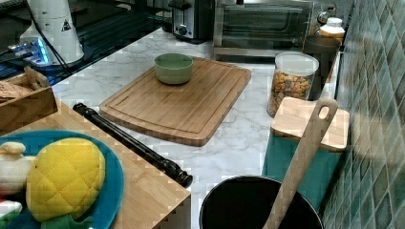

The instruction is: Open the drawer.

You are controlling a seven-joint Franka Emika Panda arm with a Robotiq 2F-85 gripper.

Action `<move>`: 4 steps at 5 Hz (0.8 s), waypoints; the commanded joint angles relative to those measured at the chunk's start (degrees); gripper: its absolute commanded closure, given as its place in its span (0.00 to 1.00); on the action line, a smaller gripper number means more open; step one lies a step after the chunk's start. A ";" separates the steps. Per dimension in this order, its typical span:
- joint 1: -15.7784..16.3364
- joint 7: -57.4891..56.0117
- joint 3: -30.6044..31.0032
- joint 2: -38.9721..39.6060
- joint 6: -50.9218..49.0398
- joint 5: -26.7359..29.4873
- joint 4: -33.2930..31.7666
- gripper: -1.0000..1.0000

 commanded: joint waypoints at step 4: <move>-10.91 -22.68 -7.06 6.05 7.52 -8.93 4.33 0.00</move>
